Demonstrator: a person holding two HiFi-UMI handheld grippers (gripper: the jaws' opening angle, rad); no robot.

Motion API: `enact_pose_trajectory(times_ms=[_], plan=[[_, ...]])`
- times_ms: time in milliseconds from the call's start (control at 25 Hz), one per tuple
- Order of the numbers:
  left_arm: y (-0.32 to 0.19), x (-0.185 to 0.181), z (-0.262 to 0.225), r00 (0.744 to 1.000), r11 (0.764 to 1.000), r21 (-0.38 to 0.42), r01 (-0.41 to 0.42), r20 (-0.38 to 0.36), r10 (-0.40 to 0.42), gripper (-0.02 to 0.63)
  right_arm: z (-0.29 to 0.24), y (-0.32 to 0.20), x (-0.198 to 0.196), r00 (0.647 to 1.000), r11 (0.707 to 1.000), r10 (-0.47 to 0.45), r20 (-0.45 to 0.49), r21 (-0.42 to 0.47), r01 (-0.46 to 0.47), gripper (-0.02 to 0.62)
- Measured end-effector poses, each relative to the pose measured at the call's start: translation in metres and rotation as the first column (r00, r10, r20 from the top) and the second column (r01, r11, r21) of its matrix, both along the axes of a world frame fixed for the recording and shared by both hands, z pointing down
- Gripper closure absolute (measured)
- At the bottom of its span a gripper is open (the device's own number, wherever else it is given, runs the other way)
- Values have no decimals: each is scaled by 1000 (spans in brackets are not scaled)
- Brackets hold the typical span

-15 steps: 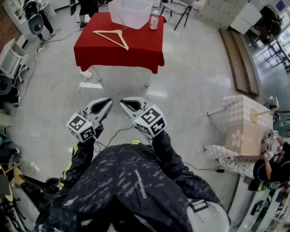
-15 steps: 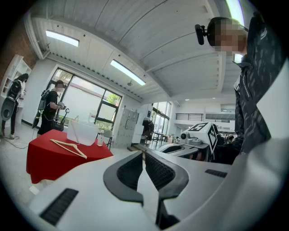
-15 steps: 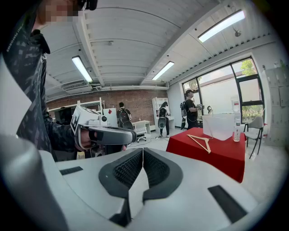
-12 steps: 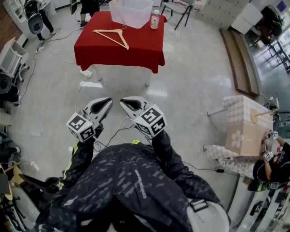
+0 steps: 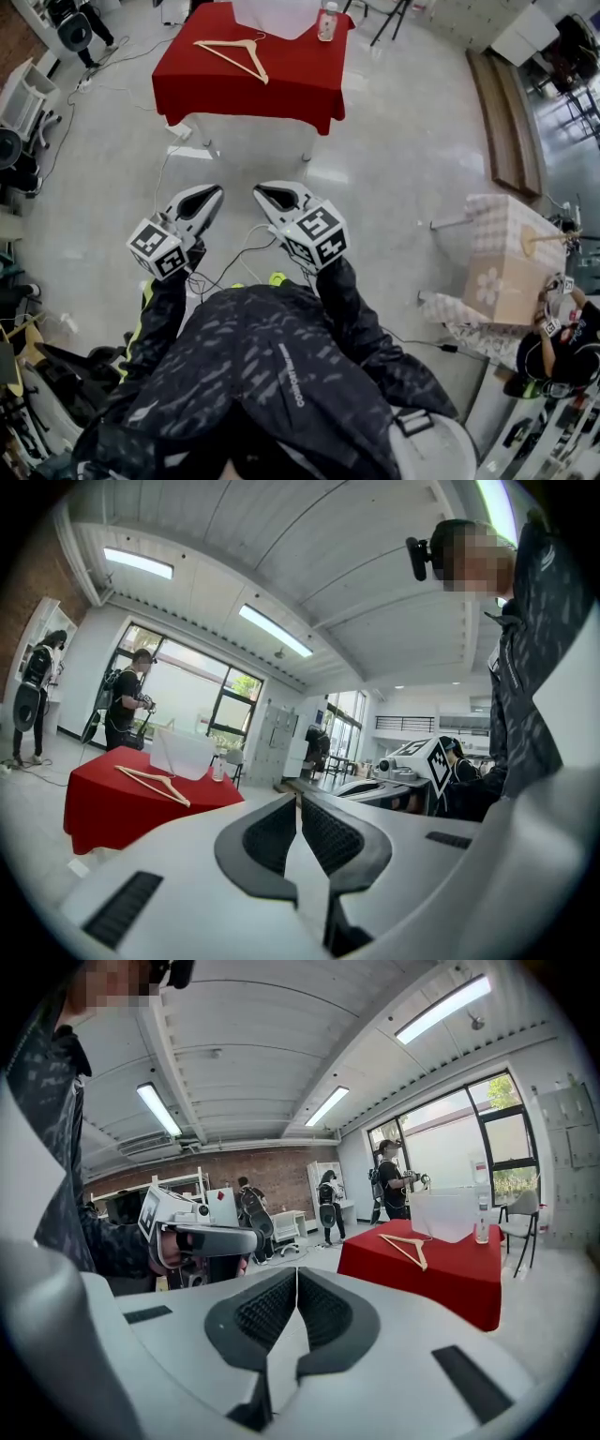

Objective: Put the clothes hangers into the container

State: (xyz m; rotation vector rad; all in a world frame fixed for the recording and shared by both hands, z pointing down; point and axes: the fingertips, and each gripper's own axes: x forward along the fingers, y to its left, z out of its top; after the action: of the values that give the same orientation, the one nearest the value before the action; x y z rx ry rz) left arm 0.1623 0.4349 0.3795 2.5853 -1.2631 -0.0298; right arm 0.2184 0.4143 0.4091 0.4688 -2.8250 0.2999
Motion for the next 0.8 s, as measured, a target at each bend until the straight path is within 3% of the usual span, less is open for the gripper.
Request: enact_pose_trajectory(times_ms=[440,800], plan=[[-7,14,15,998,998,-38,57,-3,-57,583,21,-7,25,997,997,-67,-27,-42,66,577],[-16,17,16,998,997,-36,65,3,-65,583,19,-12,22,994,993,-111,-7,-28,111,577]])
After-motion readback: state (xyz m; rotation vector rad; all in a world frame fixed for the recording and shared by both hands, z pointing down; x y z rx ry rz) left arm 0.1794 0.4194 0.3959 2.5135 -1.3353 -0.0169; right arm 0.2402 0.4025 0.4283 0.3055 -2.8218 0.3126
